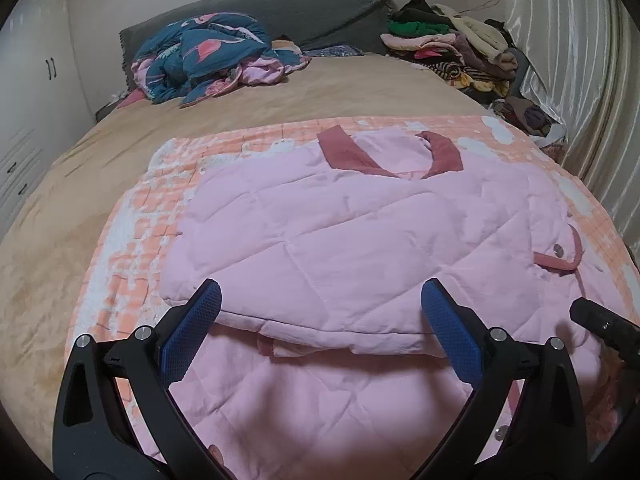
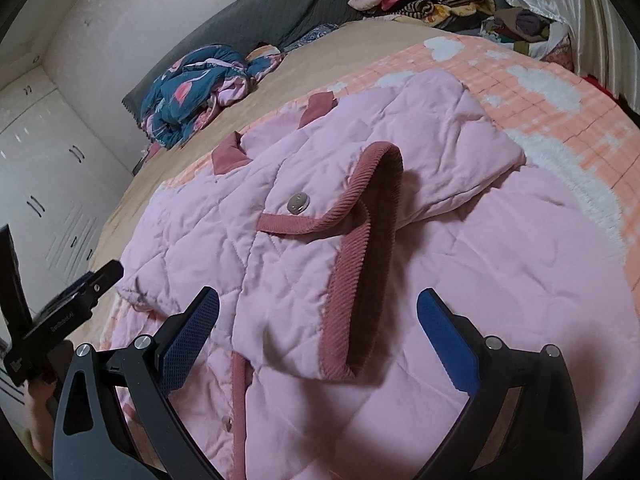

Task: Fold large clothes
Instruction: 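Move the right tool to the dark-pink ribbed front trim, then grasp the ribbed trim with the right tool, lay panel over sleeve, release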

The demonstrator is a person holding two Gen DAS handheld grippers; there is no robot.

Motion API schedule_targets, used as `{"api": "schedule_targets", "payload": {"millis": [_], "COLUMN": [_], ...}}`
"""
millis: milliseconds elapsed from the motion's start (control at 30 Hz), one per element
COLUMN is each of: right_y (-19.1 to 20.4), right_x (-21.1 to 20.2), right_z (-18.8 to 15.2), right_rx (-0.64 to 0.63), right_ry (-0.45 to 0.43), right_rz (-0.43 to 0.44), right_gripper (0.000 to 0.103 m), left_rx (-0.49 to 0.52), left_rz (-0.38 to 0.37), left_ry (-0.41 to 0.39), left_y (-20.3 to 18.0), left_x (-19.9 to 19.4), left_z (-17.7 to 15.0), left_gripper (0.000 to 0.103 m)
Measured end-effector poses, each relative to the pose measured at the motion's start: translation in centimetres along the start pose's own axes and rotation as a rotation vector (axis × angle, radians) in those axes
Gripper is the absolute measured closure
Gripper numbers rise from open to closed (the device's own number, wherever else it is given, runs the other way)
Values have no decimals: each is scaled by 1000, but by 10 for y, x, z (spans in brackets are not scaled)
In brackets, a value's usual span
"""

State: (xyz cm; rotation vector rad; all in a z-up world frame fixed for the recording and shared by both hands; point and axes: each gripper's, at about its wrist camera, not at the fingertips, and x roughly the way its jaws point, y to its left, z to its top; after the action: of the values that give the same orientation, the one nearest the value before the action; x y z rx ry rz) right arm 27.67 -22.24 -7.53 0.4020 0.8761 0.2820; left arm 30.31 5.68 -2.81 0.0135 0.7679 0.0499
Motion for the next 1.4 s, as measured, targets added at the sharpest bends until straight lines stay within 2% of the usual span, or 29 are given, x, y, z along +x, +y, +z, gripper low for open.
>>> {"api": "schedule_targets", "payload": {"millis": [33,100,133,200,300,400,533,833,933,1000,1067,1200,1400], "right_y": [-2,-2,-3,-1,13,23,33,8,4,2,1,4,39], "right_x": [3,10,15,14,-6,-30,-42,-9,4,7,4,-5,1], "right_z": [1,2,2,3,19,44,69,76,69,67,63,64,69], "right_rx": [7,11,9,-13,-107,-167,-249,-248,-245,-233,-231,-226,-316], "right_ry": [-2,8,19,3,-86,-176,-225,-169,-136,-117,-130,-153,-140], "right_rz": [0,4,-2,14,16,44,-10,-123,-162,-171,-207,-192,-165], "right_gripper": [13,40,46,84,95,96,96,95,89,76,69,59,44], "left_rx": [-7,-30,-40,-61,-92,-120,-139,-116,-94,-70,-54,-44,-38], "left_rz": [0,-5,-6,-6,-8,-17,-31,-64,-82,-92,-91,-97,-122], "left_ry": [0,0,2,6,9,7,-15,-3,11,31,45,54,93], "left_y": [2,9,13,19,27,32,30,14,10,6,4,3,5], "left_x": [2,5,7,10,13,13,12,32,39,46,51,56,66], "left_z": [0,-1,-1,0,4,11,23,28,25,21,19,19,16], "left_gripper": [9,9,9,9,9,10,10,10,9,10,10,10,9]}}
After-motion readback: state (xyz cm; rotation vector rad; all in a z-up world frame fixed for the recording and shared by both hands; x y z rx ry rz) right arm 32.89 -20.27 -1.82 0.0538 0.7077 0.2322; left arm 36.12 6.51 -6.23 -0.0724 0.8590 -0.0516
